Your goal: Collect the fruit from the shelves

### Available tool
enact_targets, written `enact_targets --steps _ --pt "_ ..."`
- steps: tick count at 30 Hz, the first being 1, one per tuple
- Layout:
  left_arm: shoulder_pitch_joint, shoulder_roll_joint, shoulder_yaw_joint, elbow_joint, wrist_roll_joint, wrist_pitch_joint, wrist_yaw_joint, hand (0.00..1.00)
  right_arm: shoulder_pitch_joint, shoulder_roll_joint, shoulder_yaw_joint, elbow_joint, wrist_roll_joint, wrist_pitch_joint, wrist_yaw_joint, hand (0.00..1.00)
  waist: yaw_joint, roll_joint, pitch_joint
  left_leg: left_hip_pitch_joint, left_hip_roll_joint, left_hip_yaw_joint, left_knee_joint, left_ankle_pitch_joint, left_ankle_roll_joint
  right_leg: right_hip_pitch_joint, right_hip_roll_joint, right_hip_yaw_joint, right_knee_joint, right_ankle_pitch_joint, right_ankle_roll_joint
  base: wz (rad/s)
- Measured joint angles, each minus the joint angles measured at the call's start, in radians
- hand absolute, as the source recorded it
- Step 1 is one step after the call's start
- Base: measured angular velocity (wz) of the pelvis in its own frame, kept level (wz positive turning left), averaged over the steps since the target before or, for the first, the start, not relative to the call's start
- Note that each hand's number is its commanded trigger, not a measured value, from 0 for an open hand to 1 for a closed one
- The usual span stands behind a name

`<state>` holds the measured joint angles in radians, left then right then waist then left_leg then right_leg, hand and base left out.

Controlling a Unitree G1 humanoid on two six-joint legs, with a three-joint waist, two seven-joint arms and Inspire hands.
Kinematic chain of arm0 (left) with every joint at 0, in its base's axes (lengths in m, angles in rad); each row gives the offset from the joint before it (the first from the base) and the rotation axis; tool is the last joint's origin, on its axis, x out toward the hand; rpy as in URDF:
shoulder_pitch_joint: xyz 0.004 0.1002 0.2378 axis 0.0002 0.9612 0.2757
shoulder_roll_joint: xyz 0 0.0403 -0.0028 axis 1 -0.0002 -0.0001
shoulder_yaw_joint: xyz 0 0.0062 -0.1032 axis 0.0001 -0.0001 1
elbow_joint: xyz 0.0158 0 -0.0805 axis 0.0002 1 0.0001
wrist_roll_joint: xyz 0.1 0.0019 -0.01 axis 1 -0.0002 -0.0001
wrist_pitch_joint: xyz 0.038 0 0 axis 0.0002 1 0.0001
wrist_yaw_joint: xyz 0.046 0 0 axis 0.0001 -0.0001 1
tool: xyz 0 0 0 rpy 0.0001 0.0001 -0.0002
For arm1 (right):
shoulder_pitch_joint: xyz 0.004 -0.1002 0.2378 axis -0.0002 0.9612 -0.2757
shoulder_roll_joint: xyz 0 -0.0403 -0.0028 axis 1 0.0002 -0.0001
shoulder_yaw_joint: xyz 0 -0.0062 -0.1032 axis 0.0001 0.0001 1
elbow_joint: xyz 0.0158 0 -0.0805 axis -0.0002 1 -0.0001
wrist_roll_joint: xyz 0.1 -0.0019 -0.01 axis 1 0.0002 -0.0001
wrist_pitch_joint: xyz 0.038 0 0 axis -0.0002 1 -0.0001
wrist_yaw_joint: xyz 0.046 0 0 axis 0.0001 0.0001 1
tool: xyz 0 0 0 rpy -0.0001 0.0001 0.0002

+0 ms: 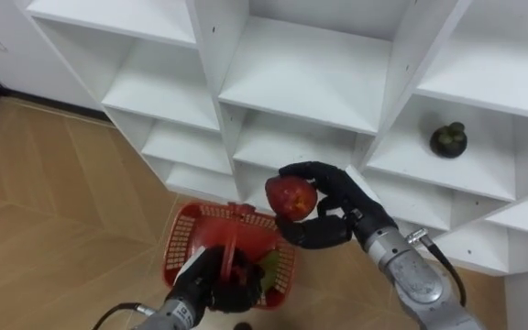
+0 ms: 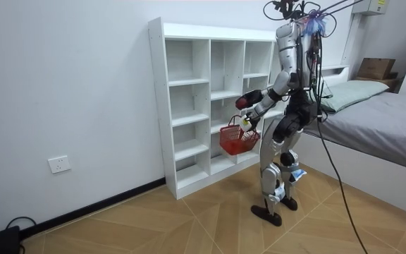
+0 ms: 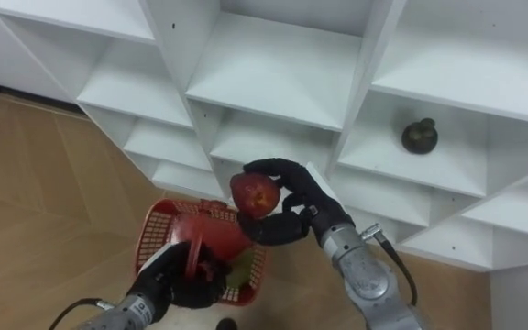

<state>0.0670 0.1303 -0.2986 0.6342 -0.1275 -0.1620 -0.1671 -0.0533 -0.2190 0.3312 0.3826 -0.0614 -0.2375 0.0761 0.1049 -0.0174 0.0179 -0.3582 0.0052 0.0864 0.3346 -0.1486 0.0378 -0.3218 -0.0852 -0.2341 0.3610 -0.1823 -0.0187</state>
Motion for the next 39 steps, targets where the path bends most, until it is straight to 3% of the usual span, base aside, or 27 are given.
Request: enact_targets --steps 9,15,23,39 --pt "-0.002 -0.001 0.000 -0.009 0.000 0.000 0.000 1.00 0.010 0.003 0.002 0.007 -0.026 0.020 0.029 1.00 -0.001 0.001 -0.0003 -0.001 0.001 0.003 0.003 0.000 0.000 0.001 0.002 -0.005 -0.004 0.000 0.000 0.00" --pt "-0.007 0.003 0.002 -0.035 -0.037 -0.001 -0.002 1.00 0.040 0.005 0.004 0.013 -0.039 0.021 0.059 1.00 -0.002 0.008 -0.0050 -0.010 0.005 0.002 0.002 0.000 0.000 0.001 0.003 -0.011 -0.016 0.005 -0.002 0.01" --pt "-0.009 0.003 0.002 -0.046 -0.037 -0.001 -0.002 1.00 0.044 0.004 0.011 0.037 -0.090 0.046 0.080 1.00 -0.019 0.008 -0.0047 -0.016 0.005 0.003 0.001 0.000 0.000 -0.001 0.003 -0.013 -0.020 0.005 -0.002 0.01" --pt "-0.008 0.010 0.002 -0.094 -0.037 -0.010 -0.002 1.00 0.045 0.009 0.009 0.036 -0.097 0.048 0.101 1.00 -0.017 -0.001 -0.0033 -0.017 0.010 0.002 0.001 0.000 -0.001 0.002 0.014 -0.007 -0.036 0.014 -0.002 0.00"
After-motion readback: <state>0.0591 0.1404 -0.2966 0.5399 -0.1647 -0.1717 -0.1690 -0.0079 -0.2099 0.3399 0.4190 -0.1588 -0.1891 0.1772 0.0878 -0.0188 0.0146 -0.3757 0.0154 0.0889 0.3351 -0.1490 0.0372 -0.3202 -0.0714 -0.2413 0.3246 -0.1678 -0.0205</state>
